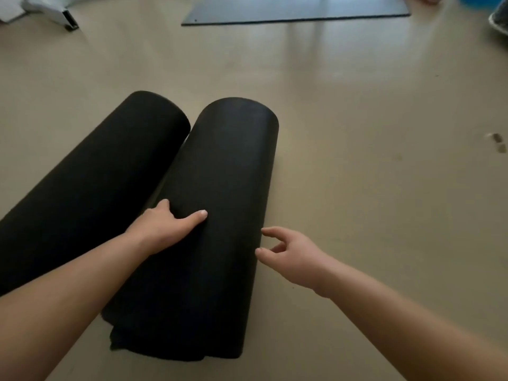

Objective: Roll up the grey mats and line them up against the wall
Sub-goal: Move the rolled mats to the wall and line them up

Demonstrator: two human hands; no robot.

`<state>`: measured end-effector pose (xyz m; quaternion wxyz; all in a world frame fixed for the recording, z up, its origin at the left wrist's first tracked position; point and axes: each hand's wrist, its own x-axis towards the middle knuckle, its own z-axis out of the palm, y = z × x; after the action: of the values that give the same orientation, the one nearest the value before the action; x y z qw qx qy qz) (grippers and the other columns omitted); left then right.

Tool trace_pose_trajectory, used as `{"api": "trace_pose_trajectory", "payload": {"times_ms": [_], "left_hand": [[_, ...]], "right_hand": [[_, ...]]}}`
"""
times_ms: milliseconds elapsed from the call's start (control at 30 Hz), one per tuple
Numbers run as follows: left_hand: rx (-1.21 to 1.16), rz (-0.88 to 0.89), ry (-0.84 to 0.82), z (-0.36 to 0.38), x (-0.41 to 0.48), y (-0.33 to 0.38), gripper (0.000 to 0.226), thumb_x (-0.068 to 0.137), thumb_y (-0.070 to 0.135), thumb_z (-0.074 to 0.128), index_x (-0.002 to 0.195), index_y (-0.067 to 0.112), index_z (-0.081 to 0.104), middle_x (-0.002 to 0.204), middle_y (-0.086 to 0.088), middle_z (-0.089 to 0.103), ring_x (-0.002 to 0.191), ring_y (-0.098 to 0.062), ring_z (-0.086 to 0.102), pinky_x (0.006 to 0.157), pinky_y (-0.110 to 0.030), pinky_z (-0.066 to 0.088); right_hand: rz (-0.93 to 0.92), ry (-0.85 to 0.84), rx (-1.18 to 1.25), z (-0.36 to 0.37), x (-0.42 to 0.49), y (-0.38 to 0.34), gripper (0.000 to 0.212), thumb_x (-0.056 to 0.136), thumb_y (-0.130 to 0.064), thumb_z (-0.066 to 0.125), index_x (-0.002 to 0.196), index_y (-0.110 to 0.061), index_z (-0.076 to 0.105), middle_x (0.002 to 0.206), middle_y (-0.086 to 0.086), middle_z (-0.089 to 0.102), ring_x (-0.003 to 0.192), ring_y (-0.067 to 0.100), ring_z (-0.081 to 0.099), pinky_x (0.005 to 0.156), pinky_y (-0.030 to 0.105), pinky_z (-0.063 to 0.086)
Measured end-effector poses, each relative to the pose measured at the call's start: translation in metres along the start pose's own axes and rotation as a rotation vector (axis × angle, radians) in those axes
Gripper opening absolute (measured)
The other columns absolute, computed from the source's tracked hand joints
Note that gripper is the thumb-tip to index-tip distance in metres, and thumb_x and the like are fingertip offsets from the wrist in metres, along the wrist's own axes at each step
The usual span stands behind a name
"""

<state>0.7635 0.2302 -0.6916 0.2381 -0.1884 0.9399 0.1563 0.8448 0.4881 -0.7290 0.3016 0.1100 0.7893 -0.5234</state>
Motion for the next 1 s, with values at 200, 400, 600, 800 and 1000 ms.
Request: {"api": "trace_pose_trajectory", "payload": {"times_ms": [200, 400, 600, 800, 1000], "left_hand": [[0.011, 0.05, 0.038, 0.019, -0.021, 0.011, 0.121, 0.068, 0.094, 0.059, 0.164, 0.029, 0.023, 0.159, -0.008, 0.041, 0.141, -0.032, 0.047, 0.107, -0.043, 0.046], [-0.096, 0.197, 0.047, 0.036, -0.035, 0.006, 0.108, 0.075, 0.071, 0.078, 0.162, 0.029, 0.03, 0.148, 0.0, 0.047, 0.134, -0.02, 0.049, 0.107, -0.039, 0.047], [-0.262, 0.212, -0.066, 0.055, -0.056, 0.032, 0.104, 0.069, 0.065, 0.087, 0.156, 0.034, 0.04, 0.154, 0.005, 0.048, 0.142, -0.022, 0.047, 0.113, -0.04, 0.041], [-0.261, 0.23, -0.071, 0.059, -0.064, 0.039, 0.108, 0.071, 0.057, 0.089, 0.159, 0.036, 0.032, 0.151, 0.004, 0.048, 0.14, -0.025, 0.047, 0.111, -0.047, 0.046], [-0.531, 0.253, -0.274, 0.105, -0.102, 0.089, 0.08, 0.073, 0.054, 0.09, 0.142, 0.035, 0.053, 0.128, 0.012, 0.064, 0.095, -0.003, 0.059, 0.088, -0.027, 0.051]], "right_hand": [[0.018, 0.012, 0.036, 0.01, 0.003, 0.002, 0.078, 0.088, -0.059, 0.073, 0.155, -0.051, 0.033, 0.152, -0.007, 0.047, 0.137, 0.017, 0.05, 0.108, 0.035, 0.048], [0.105, 0.224, 0.061, 0.003, -0.006, 0.025, 0.134, 0.054, -0.088, 0.077, 0.161, -0.029, 0.023, 0.159, -0.002, 0.036, 0.14, 0.02, 0.047, 0.114, 0.041, 0.044], [-0.059, 0.321, -0.045, -0.027, -0.027, 0.04, 0.105, 0.077, -0.056, 0.084, 0.161, -0.045, 0.021, 0.144, -0.015, 0.029, 0.133, 0.011, 0.041, 0.103, 0.03, 0.044], [-0.13, 0.448, -0.148, -0.059, -0.039, 0.045, 0.084, 0.075, -0.073, 0.073, 0.148, -0.043, 0.045, 0.13, -0.018, 0.038, 0.129, 0.009, 0.044, 0.11, 0.035, 0.044], [-0.009, 0.501, -0.265, -0.088, -0.053, 0.059, 0.091, 0.077, -0.067, 0.076, 0.155, -0.044, 0.034, 0.136, -0.01, 0.034, 0.131, 0.014, 0.043, 0.107, 0.041, 0.049]]}}
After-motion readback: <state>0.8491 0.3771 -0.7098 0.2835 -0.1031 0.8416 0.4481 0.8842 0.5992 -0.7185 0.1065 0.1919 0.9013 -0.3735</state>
